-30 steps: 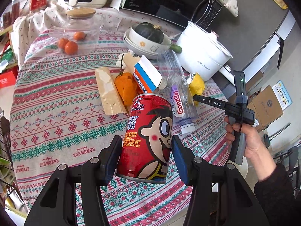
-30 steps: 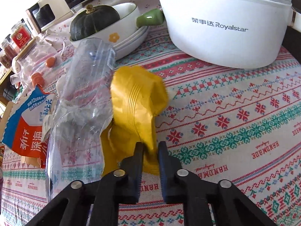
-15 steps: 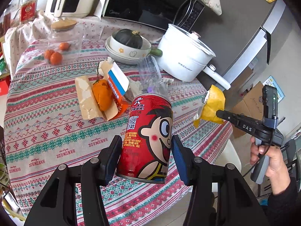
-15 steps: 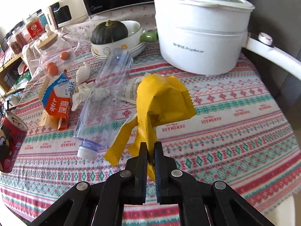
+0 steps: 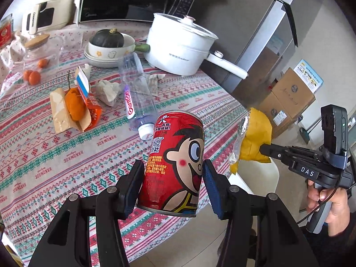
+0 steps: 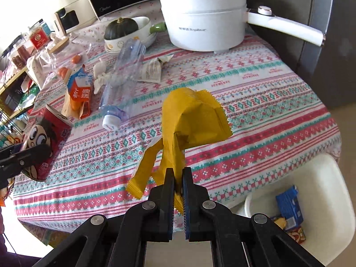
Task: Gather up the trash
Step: 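Carry the red can and yellow bag over the white bin with both tools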
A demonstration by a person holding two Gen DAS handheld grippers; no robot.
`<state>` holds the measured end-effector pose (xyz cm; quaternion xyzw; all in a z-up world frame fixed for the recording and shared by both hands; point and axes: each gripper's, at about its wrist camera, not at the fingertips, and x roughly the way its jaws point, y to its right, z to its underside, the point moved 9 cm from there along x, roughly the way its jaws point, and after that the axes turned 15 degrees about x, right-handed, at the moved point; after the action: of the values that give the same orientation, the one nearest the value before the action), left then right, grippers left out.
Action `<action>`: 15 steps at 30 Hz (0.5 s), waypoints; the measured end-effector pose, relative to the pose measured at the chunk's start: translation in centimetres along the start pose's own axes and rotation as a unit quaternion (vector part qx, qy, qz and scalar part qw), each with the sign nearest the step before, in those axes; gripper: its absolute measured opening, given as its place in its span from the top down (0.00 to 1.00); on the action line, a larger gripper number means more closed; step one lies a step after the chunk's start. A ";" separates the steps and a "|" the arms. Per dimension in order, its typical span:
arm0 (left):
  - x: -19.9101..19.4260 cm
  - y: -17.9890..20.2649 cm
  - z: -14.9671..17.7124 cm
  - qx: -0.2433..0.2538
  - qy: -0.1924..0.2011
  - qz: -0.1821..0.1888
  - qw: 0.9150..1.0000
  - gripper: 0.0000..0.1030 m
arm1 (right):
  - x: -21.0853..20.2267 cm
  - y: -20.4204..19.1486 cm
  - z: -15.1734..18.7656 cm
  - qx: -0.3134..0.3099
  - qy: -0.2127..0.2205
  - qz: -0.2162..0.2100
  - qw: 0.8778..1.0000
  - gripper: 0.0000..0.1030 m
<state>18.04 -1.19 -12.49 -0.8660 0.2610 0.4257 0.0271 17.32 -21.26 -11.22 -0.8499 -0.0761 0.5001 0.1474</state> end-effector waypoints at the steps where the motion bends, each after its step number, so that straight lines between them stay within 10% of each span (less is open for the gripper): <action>1: 0.2 0.3 0.1 0.003 -0.002 0.001 1.000 0.46 | -0.3 0.2 0.0 -0.005 0.006 0.002 1.000 0.95; 15: 3.9 4.3 -1.1 0.020 -0.021 0.024 0.999 0.46 | -2.4 6.8 -0.5 0.050 0.014 0.036 0.998 0.95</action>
<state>18.74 -6.85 -13.99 -0.8497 0.2898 0.4388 0.0389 16.45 -28.43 -11.29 -0.8505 -0.0179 0.4965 0.1726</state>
